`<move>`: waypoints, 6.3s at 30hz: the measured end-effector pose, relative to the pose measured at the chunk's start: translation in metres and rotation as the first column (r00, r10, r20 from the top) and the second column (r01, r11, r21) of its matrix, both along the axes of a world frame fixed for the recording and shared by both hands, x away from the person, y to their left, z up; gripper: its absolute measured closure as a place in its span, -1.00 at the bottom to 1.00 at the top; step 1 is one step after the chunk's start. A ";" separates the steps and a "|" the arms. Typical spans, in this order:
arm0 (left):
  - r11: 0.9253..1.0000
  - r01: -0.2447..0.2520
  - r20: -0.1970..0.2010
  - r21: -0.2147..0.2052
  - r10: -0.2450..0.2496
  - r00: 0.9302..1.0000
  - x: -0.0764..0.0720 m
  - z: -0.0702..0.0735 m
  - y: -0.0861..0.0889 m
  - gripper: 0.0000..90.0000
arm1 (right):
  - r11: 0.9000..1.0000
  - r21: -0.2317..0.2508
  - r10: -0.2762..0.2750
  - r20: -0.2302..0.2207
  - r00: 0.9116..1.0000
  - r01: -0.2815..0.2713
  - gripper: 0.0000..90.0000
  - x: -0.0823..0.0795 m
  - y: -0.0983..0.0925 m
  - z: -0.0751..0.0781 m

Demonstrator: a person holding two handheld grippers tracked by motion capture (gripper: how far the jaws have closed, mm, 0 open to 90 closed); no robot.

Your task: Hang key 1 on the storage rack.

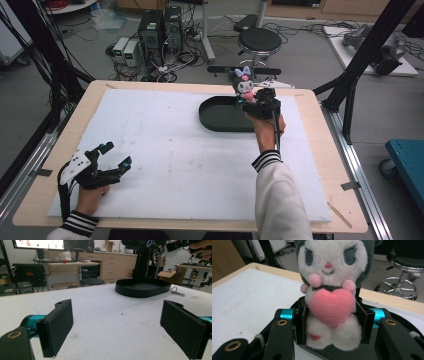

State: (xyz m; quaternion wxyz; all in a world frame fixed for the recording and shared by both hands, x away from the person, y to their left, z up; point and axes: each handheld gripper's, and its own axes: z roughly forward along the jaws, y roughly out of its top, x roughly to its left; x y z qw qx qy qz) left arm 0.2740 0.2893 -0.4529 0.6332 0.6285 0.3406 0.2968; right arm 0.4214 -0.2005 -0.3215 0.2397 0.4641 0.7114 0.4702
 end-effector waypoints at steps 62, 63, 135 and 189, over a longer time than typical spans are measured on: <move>1.000 0.000 -0.005 -0.003 0.000 1.000 0.000 0.000 0.001 -0.74 | 0.998 0.034 -0.039 -0.144 0.989 0.045 0.20 0.020 -0.014 0.001; 1.000 0.000 -0.006 -0.002 0.000 1.000 0.000 0.000 0.001 -0.74 | 0.999 0.032 -0.038 -0.142 0.989 0.043 0.20 0.020 -0.015 0.000; 1.000 0.001 -0.002 0.001 -0.001 1.000 0.000 0.000 0.000 -0.74 | 0.993 -0.048 0.097 -0.229 0.969 -0.111 -0.98 0.047 0.011 -0.045; 1.000 0.002 0.008 0.010 -0.002 1.000 -0.001 0.000 -0.001 -0.74 | 0.984 -0.028 0.175 0.039 0.984 -0.174 -0.98 -0.081 -0.092 -0.040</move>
